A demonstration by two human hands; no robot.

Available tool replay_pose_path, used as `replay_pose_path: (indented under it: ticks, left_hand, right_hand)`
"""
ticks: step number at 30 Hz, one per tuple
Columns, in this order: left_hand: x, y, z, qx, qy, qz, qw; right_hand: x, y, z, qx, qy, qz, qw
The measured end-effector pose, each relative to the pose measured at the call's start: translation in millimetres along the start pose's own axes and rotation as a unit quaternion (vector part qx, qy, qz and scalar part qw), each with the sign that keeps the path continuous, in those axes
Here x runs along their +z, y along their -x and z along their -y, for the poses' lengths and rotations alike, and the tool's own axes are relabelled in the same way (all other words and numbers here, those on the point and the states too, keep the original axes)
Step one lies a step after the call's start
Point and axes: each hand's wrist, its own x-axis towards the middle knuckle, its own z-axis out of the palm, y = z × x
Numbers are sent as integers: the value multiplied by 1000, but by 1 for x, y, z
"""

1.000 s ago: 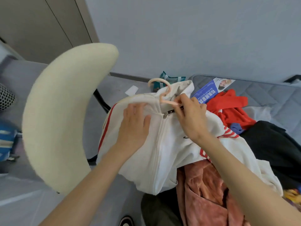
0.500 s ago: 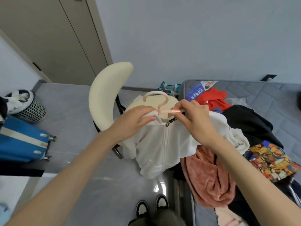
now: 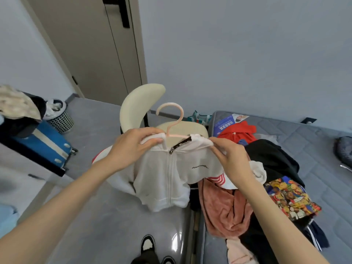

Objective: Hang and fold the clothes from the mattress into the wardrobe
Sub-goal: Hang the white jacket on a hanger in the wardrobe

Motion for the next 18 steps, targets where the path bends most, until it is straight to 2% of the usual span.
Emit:
replay_pose_path:
  ticks: [3,8,18]
  left_hand:
    - [-27,32,-5,-21,21,-22,999]
    - [-77,80,-6,-54,9,-41,998]
    - [-176,180,-5,-107,-85,-134,982]
  right_hand:
    - [2,4,28,-75,-11,45,996]
    - [13,-5,72,-140,-32,143,979]
    - [67,-33,215,-262,-116,258,923]
